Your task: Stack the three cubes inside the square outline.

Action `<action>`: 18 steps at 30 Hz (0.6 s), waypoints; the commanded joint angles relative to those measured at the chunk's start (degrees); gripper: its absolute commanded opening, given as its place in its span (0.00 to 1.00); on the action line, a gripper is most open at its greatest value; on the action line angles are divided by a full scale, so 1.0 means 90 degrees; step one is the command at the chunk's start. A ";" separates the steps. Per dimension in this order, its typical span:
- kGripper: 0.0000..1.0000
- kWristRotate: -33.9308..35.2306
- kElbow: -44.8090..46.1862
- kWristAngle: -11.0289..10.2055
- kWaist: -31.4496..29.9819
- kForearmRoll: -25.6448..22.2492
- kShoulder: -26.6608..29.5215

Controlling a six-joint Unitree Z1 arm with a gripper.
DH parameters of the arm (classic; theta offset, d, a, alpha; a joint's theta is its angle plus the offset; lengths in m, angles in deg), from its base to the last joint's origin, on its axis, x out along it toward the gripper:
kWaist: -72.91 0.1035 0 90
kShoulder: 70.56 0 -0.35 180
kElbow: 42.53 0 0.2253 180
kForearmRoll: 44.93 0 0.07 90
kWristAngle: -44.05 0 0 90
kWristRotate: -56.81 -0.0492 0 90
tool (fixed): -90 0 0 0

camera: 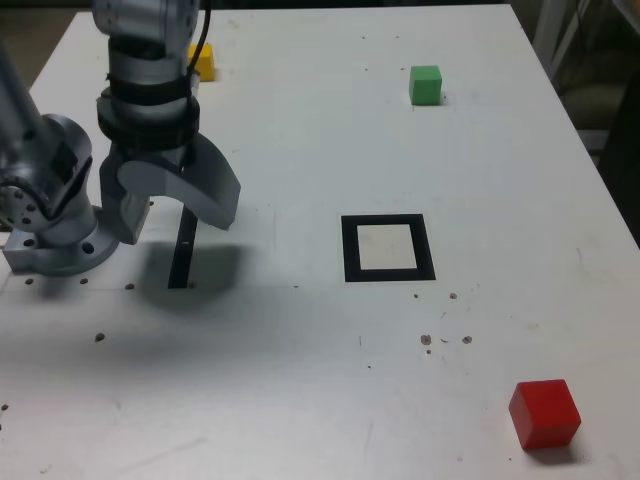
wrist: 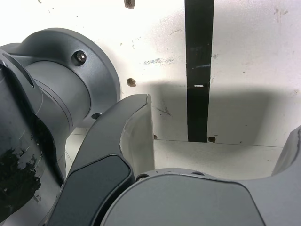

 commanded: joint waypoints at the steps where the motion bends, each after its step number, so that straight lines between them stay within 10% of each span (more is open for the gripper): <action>1: 0.99 0.0010 0.0017 0.0006 -0.0006 0.0016 -0.0014; 18: 0.99 0.0010 -0.0064 0.0025 -0.0006 -0.0037 -0.0084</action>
